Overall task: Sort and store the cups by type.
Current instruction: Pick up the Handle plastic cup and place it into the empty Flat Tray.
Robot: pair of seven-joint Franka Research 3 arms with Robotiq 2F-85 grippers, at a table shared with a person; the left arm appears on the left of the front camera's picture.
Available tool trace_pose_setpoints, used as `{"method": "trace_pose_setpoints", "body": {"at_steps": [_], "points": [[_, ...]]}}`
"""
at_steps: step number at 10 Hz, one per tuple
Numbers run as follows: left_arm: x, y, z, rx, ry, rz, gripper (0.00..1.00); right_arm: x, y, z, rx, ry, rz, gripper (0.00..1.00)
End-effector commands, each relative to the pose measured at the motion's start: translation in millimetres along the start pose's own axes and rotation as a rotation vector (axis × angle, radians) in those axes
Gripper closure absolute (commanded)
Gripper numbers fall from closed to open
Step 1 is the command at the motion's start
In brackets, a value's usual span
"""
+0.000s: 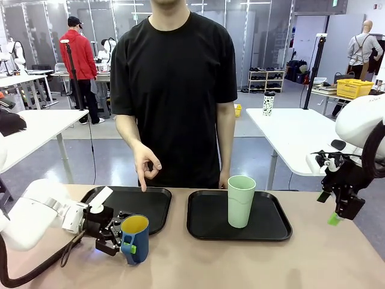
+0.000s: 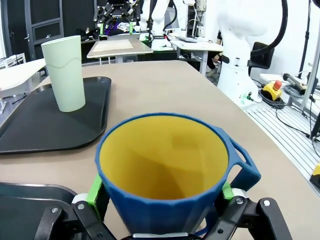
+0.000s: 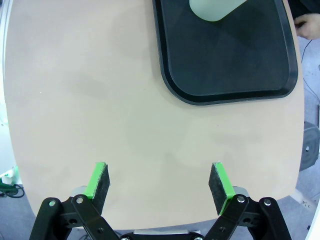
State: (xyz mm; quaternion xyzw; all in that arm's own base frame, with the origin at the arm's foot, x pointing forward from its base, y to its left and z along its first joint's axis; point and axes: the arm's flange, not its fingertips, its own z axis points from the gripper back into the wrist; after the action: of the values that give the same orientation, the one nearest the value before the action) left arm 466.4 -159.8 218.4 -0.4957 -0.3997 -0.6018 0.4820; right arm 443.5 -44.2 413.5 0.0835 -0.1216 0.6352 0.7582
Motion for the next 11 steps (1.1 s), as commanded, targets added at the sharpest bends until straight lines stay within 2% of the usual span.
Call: {"method": "trace_pose_setpoints", "body": {"at_steps": [1,5,6,7,8,9,10,11], "points": [[-11.9,1.3,-7.9,-0.035,-0.041,-0.032,0.0,-1.0,-0.3,-0.1,-0.002,0.007,0.005,0.0],[-17.2,3.7,-11.3,-0.03,-0.067,-0.04,0.0,-1.0,-0.3,-0.1,-0.002,0.007,0.005,0.0],[-19.9,3.2,-11.3,-0.035,-0.08,-0.048,0.04,-1.0,-0.3,-0.1,-0.002,0.007,0.005,0.0],[-22.7,1.9,-10.8,-0.037,-0.091,-0.039,0.19,-1.0,-0.3,-0.1,-0.002,0.007,0.005,0.0],[-24.0,1.1,-10.3,-0.042,-0.093,-0.044,0.23,-1.0,-0.3,-0.1,-0.002,0.007,0.005,0.0],[-24.6,-0.2,-10.4,-0.05,-0.099,-0.041,0.39,-1.0,-0.3,-0.1,-0.002,0.007,0.005,0.0],[-24.5,-0.7,-11.0,-0.049,-0.1,-0.04,0.43,-1.0,-0.3,-0.1,-0.002,0.007,0.005,0.0],[-24.3,-2.3,-11.5,-0.054,-0.097,-0.045,0.58,-1.0,-0.3,-0.1,-0.002,0.007,0.005,0.0]]}}
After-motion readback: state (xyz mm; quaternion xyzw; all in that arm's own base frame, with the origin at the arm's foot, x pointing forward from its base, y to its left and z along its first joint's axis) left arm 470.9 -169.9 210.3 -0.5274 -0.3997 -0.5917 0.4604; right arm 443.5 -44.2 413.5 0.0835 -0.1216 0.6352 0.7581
